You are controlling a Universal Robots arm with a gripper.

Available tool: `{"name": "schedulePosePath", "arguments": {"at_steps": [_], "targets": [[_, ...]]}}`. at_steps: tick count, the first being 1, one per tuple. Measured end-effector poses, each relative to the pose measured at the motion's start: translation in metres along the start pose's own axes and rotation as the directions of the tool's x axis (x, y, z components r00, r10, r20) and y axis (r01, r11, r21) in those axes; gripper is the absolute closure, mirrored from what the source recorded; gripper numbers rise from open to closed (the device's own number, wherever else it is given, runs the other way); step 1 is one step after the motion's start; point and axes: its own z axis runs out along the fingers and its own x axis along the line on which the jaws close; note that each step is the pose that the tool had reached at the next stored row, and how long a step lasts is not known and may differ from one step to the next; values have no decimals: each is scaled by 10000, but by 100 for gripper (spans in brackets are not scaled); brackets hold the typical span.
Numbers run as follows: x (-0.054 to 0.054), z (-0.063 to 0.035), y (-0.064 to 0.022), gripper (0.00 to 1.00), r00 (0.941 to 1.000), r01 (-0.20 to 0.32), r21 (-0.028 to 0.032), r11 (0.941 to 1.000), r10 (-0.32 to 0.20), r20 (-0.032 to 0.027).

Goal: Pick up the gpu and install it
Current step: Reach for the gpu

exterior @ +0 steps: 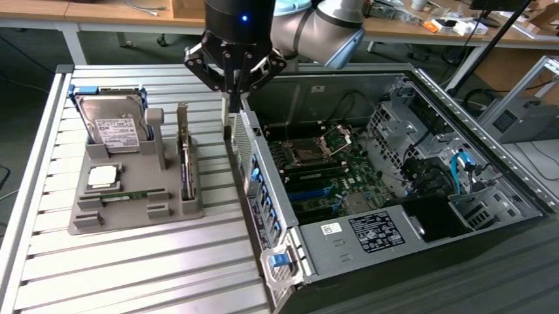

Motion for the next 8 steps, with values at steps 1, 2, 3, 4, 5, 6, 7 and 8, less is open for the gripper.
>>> {"name": "schedulePosePath", "arguments": {"at_steps": [1, 2, 3, 4, 5, 6, 7, 8], "targets": [[10, 0, -1, 89, 10000, 0, 1, 10000, 0, -1], [17, 0, -1, 89, 10000, 0, 0, 10000, 0, 0], [24, 0, -2, 89, 10000, -1, 0, 10000, 1, -1], [30, 0, -2, 89, 10000, 0, 1, 10000, 0, -1], [36, 0, -3, 89, 10000, 0, 0, 10000, 0, 0], [42, 0, -3, 89, 10000, 0, 0, 10000, 0, -1], [47, 0, -4, 89, 10000, 0, 0, 10000, 0, 0], [53, 0, -4, 89, 10000, 0, 0, 10000, 0, 0]]}}
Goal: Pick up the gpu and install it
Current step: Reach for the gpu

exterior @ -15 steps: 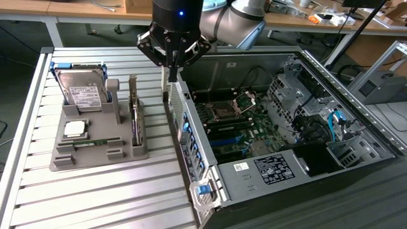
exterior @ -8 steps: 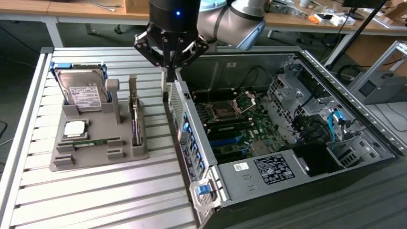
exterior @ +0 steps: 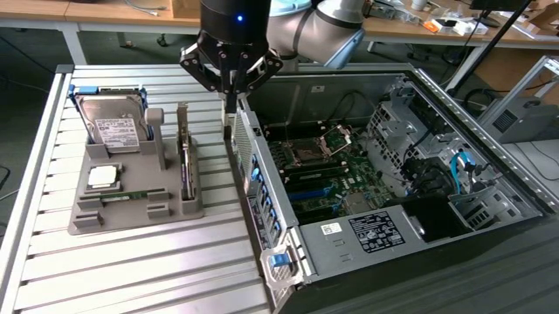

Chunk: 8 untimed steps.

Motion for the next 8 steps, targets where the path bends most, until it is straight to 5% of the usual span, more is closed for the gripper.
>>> {"name": "schedulePosePath", "arguments": {"at_steps": [8], "targets": [[50, 1, -4, 89, 10000, 0, 0, 10000, 0, 0]]}}
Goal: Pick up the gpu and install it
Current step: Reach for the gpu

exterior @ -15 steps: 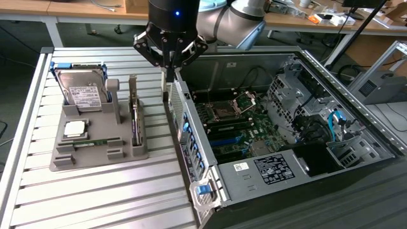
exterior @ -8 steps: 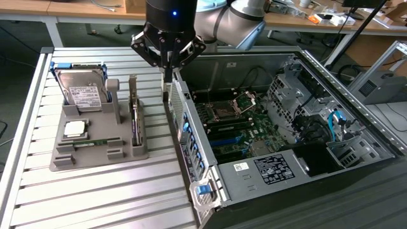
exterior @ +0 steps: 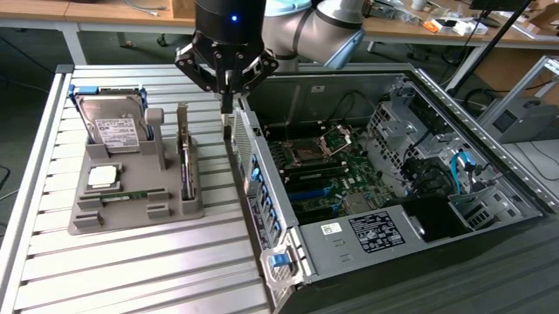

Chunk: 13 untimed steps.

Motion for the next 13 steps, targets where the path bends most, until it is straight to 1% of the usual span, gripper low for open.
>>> {"name": "schedulePosePath", "arguments": {"at_steps": [13], "targets": [[98, 1, -8, 89, 10000, 1, 0, 10000, -1, 0]]}}
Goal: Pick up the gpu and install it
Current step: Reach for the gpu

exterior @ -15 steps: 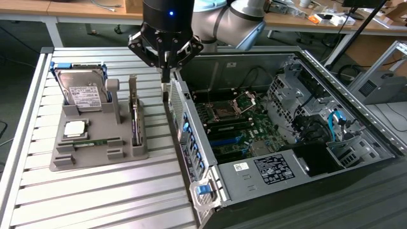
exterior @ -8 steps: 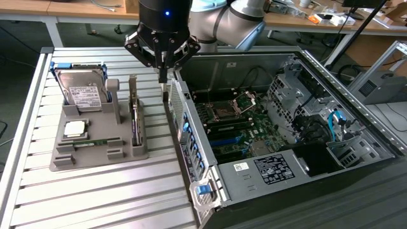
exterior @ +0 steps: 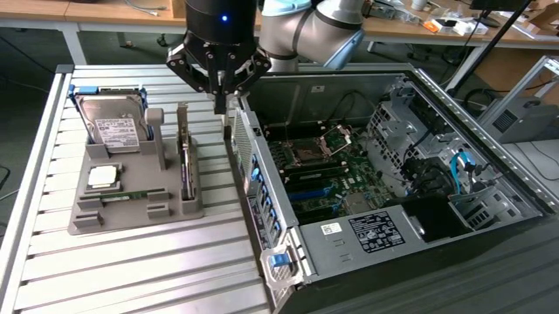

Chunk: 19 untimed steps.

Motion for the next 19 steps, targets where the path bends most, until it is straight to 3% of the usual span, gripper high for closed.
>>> {"name": "schedulePosePath", "arguments": {"at_steps": [19], "targets": [[105, 2, -8, 89, 10000, -1, 0, 10000, 1, 0]]}}
